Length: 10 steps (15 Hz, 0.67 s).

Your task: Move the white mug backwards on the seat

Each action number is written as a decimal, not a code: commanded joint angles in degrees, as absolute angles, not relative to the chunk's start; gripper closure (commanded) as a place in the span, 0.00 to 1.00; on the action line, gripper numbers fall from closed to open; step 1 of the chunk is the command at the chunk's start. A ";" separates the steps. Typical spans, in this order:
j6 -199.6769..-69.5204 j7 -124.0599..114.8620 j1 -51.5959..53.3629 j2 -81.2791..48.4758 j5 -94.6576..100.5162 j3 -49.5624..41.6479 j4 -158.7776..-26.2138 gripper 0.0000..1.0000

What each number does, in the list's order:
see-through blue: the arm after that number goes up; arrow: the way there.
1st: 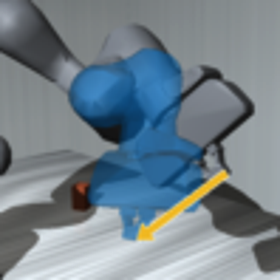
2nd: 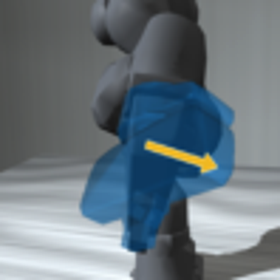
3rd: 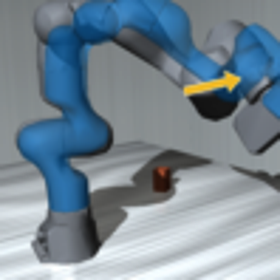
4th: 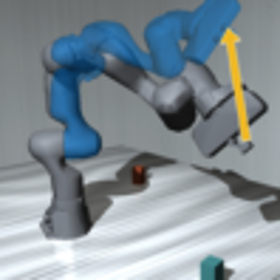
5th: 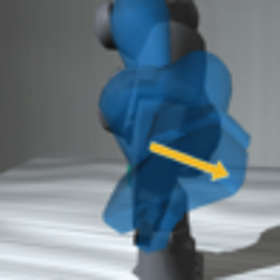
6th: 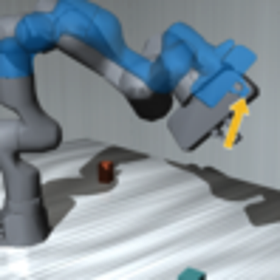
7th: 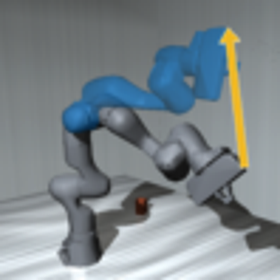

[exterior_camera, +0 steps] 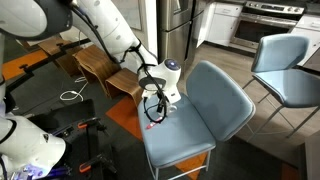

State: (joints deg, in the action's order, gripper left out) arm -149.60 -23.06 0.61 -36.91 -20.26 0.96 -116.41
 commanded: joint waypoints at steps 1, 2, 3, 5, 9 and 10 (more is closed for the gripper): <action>-148.25 -24.74 0.95 -41.43 -21.92 0.69 -111.02 0.19; -148.14 -24.65 0.91 -42.42 -21.96 0.66 -109.97 0.20; -147.74 -24.69 0.97 -43.32 -21.81 0.49 -108.94 0.33; -147.33 -25.13 1.07 -44.56 -21.76 0.18 -107.51 0.49; -146.94 -25.34 1.01 -45.31 -21.56 0.10 -106.47 0.81; -146.79 -25.23 1.03 -45.09 -21.47 0.05 -106.58 0.87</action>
State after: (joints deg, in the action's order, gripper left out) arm -149.19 -24.10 0.56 -45.09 -20.91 0.62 -107.73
